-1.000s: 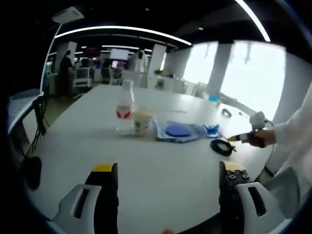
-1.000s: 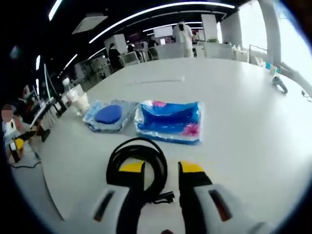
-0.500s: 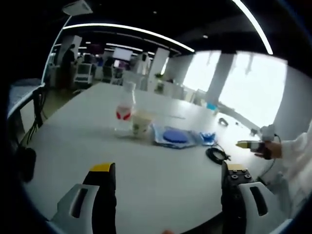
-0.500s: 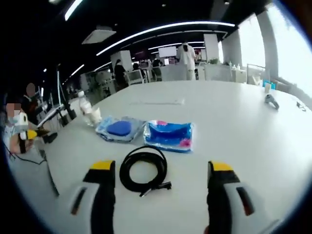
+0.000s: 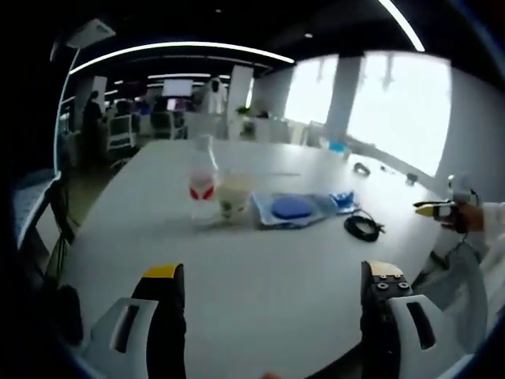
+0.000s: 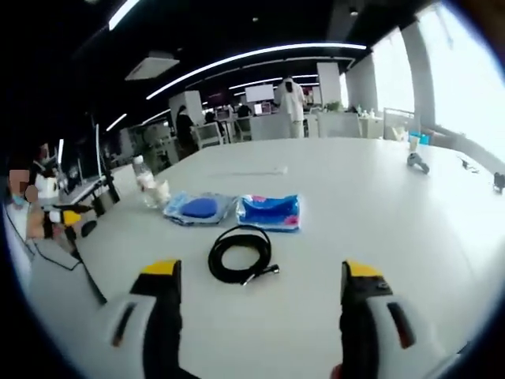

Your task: Arrange the tabletop items into an orderly group along one side of the table until the central work area is clear of visible clutter.

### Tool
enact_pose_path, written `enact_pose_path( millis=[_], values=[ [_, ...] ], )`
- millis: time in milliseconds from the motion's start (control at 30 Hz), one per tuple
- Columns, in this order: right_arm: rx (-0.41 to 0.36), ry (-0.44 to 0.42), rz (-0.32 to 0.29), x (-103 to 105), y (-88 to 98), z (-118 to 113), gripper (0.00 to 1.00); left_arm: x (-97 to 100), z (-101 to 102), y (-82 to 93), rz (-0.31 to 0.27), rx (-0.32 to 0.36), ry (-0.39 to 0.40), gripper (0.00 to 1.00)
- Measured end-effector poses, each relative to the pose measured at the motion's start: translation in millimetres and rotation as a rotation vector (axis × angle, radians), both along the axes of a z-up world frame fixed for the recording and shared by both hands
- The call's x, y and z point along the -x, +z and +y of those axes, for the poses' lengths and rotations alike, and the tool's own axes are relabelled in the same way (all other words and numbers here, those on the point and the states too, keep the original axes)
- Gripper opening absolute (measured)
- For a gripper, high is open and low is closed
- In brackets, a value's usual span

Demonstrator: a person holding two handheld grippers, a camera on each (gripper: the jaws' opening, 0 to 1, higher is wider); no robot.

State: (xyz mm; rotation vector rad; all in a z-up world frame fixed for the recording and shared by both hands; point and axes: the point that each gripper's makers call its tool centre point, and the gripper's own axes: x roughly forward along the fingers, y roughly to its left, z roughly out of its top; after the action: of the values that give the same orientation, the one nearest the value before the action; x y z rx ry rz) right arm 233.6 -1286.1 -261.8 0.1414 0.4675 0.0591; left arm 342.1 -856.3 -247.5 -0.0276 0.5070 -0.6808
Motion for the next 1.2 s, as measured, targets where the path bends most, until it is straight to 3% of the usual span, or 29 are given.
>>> enact_pose_path(
  millis=[400, 600, 1200],
  values=[
    [0.0, -0.059, 0.014, 36.7, 7.6, 26.4, 0.8, -4.4, 10.9, 5.1, -0.006, -0.01, -0.053, 0.88],
    [-0.019, -0.097, -0.006, 37.7, 11.0, 26.0, 0.79, -3.7, 5.9, -1.2, -0.002, -0.011, -0.085, 0.89],
    [-0.04, -0.097, 0.02, 30.3, -1.4, 20.3, 0.76, -6.5, 8.7, -7.8, 0.03, 0.031, -0.055, 0.88]
  ],
)
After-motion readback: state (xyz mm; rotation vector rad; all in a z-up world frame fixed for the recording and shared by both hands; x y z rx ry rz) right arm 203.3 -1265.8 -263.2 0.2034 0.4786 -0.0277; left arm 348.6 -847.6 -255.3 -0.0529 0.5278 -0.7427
